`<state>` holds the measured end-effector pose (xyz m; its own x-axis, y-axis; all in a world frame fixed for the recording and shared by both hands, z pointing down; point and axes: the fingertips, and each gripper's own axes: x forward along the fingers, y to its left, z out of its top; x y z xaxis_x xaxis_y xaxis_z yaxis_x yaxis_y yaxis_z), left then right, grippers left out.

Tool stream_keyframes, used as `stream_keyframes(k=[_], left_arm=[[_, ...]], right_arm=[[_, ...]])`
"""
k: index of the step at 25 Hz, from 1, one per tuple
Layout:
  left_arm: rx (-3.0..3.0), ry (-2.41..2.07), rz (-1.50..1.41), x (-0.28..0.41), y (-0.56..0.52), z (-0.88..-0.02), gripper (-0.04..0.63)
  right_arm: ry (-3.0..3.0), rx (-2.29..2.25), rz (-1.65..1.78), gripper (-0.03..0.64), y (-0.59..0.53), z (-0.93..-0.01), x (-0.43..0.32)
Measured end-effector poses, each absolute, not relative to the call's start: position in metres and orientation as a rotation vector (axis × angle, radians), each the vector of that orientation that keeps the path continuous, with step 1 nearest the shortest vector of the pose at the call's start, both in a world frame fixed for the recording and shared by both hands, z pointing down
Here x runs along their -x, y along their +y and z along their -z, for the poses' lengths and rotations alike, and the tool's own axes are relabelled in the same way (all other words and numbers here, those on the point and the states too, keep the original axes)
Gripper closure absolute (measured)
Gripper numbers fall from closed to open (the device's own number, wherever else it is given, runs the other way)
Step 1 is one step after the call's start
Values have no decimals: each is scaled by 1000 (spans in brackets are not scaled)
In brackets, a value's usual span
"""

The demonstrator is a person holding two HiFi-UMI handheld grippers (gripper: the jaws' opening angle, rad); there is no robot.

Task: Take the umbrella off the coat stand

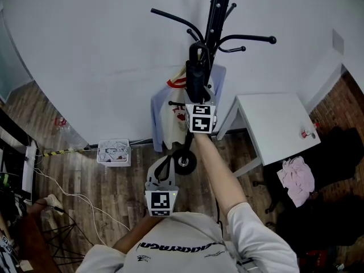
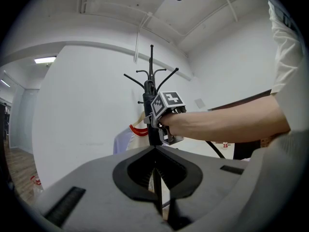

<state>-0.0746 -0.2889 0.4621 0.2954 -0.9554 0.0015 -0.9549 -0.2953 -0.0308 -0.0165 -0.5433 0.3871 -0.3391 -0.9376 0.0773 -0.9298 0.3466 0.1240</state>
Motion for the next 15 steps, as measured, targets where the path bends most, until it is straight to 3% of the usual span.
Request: stream_keyframes(k=[15], left_arm=[[2516,1808,2,72,-272,-451,597]], right_arm=[[-2513,-1669,121,339,-504,-361,25]])
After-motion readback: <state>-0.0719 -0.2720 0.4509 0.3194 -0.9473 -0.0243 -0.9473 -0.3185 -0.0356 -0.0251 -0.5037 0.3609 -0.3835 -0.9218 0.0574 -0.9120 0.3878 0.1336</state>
